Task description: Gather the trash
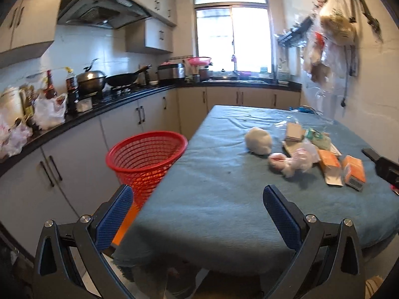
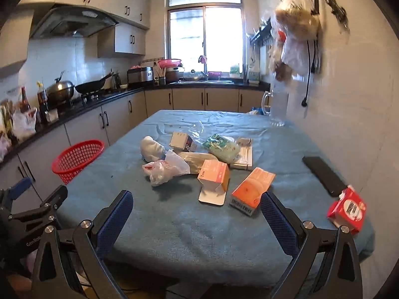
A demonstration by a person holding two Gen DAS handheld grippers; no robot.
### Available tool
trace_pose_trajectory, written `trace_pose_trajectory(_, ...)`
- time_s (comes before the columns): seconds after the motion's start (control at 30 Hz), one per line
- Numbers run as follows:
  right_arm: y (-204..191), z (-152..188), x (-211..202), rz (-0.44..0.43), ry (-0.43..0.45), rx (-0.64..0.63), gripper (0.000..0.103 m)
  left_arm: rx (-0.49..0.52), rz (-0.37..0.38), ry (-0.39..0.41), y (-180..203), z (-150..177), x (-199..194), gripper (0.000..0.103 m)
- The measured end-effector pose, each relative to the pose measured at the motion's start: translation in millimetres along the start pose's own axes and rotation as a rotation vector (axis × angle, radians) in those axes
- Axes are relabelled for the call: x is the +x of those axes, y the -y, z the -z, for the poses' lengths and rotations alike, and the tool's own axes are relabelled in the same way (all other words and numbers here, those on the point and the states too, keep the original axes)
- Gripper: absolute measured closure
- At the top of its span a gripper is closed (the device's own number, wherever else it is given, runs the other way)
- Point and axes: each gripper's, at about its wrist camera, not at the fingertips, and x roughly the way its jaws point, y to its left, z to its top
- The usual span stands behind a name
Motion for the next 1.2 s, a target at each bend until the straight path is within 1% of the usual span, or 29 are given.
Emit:
trace_pose_trajectory(0.17,-1,8,9,-0.005,-0.031,-0.002,0.0,-0.023,0.002,-0.024,-9,5,6,0.0)
trace_pose_trajectory(0.33,-4,12,14,-0.015,-0.045,0.001,0.0,0.006,-0.002,-0.018,-6,5,7,0.0)
trace_pose_trajectory(0.53,-6,16,18,-0.001,-0.054,-0.017,0.0,0.012,0.003,-0.034,-3,7,11,0.0)
trace_pose_trajectory(0.67,-7,19,22,-0.012,-0.065,-0.02,0.0,0.026,0.003,-0.037,-1,8,13,0.0)
trace_pose_trajectory(0.87,-16,21,25,-0.003,-0.069,-0.048,0.0,0.026,0.001,-0.042,-2,10,15,0.0)
trace_pose_trajectory(1.2,-18,23,31,0.002,-0.091,-0.06,0.0,0.032,0.0,-0.05,-1,11,19,0.0)
